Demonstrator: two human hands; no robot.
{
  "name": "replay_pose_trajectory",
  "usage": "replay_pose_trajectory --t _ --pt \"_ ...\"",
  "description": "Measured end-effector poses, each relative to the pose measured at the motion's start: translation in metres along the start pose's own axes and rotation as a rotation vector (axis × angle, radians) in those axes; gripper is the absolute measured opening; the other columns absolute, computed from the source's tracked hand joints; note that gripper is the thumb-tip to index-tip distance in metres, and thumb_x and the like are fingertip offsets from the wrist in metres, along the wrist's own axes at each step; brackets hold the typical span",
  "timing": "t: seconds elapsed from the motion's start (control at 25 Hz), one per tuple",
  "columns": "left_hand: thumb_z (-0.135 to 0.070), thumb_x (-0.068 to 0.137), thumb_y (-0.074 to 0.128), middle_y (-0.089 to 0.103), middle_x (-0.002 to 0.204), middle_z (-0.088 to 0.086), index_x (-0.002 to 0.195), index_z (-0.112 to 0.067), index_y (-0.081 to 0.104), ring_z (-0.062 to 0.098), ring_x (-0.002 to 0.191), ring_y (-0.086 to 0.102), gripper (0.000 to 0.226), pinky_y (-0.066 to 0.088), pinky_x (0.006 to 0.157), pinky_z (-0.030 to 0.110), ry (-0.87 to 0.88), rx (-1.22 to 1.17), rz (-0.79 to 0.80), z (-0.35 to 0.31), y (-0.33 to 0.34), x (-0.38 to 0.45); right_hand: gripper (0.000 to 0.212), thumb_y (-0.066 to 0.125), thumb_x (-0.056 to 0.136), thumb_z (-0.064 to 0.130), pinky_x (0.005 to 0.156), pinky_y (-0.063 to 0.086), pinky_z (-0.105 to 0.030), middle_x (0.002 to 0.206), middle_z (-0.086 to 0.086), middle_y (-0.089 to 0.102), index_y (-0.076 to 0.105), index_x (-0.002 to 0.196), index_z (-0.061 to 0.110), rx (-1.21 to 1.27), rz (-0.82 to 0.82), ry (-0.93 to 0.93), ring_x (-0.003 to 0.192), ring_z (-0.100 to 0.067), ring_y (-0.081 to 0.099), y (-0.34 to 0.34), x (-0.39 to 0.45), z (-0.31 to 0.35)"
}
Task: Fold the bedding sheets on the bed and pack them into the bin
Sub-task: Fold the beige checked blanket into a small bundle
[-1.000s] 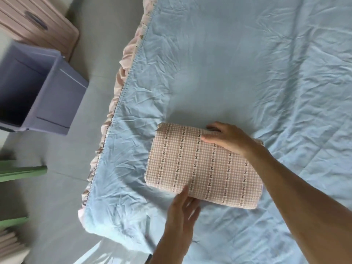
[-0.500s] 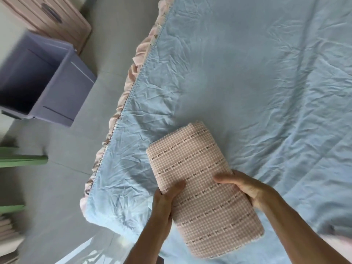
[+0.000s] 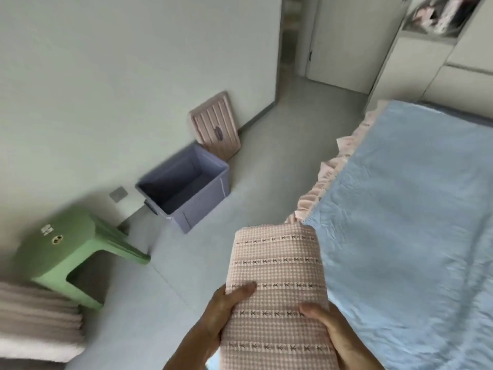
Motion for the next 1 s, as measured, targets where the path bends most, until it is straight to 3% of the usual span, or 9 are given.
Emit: replay_pose_trajectory --t 0.08,0.16,0.24,0.4,0.52,0.64,0.72,0.84,1.0 --pt "-0.034 0.070 0.078 0.072 0.111 0.013 0.117 -0.007 0.065 0.032 0.102 0.070 0.056 0.056 0.089 0.043 0.029 0.021 -0.011 -0.043 -0.036 -0.005 0.084 0.090 0.046 0.023 0.091 0.052 -0.057 0.111 -0.029 0.068 0.061 0.121 -0.002 -0.086 -0.057 -0.083 0.101 -0.046 0.066 0.051 0.028 0.020" --pt "-0.043 0.070 0.079 0.074 0.110 0.006 0.118 -0.012 0.065 0.026 0.101 0.071 0.059 0.054 0.093 0.042 0.053 0.056 -0.062 -0.080 -0.090 0.005 0.067 0.091 0.055 0.014 0.079 0.058 -0.047 0.098 -0.019 0.074 0.064 0.114 -0.003 -0.176 -0.166 -0.201 0.091 -0.033 0.072 0.102 0.067 0.035" --pt "-0.048 0.074 0.078 0.074 0.108 -0.002 0.117 -0.019 0.066 0.019 0.098 0.072 0.053 0.055 0.089 0.036 0.052 0.071 -0.116 -0.114 -0.151 0.027 0.050 0.084 0.057 0.001 0.069 0.059 -0.039 0.089 -0.014 0.076 0.067 0.104 0.000 -0.167 -0.251 -0.197 0.082 -0.029 0.074 0.151 0.119 0.040" --pt "-0.049 0.090 0.061 0.066 0.112 -0.014 0.117 -0.034 0.060 0.009 0.096 0.065 0.031 0.048 0.073 0.019 0.101 0.166 -0.280 -0.183 -0.259 0.065 0.086 0.090 0.032 0.027 0.096 0.050 -0.056 0.108 -0.017 0.073 0.068 0.114 0.009 -0.073 -0.313 -0.017 0.100 -0.041 0.069 0.237 0.226 0.032" --pt "-0.030 0.099 0.054 0.063 0.116 -0.008 0.118 -0.031 0.059 0.012 0.100 0.062 0.020 0.045 0.076 0.013 0.166 0.258 -0.438 -0.224 -0.329 0.094 0.090 0.090 0.027 0.038 0.093 0.052 -0.054 0.104 -0.010 0.075 0.069 0.112 0.016 -0.141 -0.405 0.003 0.097 -0.037 0.070 0.284 0.302 0.044" --pt "-0.017 0.097 0.056 0.066 0.110 -0.005 0.109 -0.029 0.061 0.013 0.093 0.066 0.017 0.048 0.065 0.006 0.213 0.402 -0.496 -0.246 -0.361 0.130 0.069 0.087 0.040 0.033 0.082 0.057 -0.047 0.100 -0.005 0.075 0.070 0.104 0.017 -0.216 -0.443 -0.010 0.092 -0.032 0.070 0.307 0.362 0.075" --pt "-0.017 0.096 0.059 0.066 0.109 -0.008 0.106 -0.032 0.062 0.010 0.091 0.067 0.018 0.050 0.068 0.006 0.207 0.509 -0.498 -0.261 -0.372 0.164 0.051 0.086 0.057 0.022 0.076 0.056 -0.040 0.101 -0.004 0.074 0.068 0.104 0.018 -0.251 -0.430 -0.027 0.091 -0.029 0.069 0.314 0.403 0.098" --pt "-0.018 0.095 0.059 0.066 0.109 -0.011 0.106 -0.034 0.063 0.007 0.088 0.067 0.019 0.052 0.076 0.009 0.118 0.611 -0.489 -0.286 -0.381 0.221 0.057 0.083 0.051 0.029 0.079 0.058 -0.045 0.101 -0.003 0.073 0.067 0.105 0.020 -0.319 -0.436 0.003 0.091 -0.028 0.070 0.304 0.471 0.134" --pt "-0.015 0.097 0.055 0.065 0.103 -0.011 0.100 -0.034 0.062 0.008 0.087 0.066 0.020 0.049 0.072 0.008 0.058 0.524 -0.562 -0.346 -0.395 0.315 0.056 0.083 0.051 0.026 0.077 0.059 -0.045 0.100 -0.004 0.074 0.067 0.104 0.021 -0.394 -0.354 0.060 0.090 -0.028 0.071 0.298 0.587 0.207"
Point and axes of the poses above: each hand's wrist, its own x-axis towards the middle knuckle, its own y-axis out of the palm, z = x × y, the point moved 3 cm from there along x, towards the middle knuckle
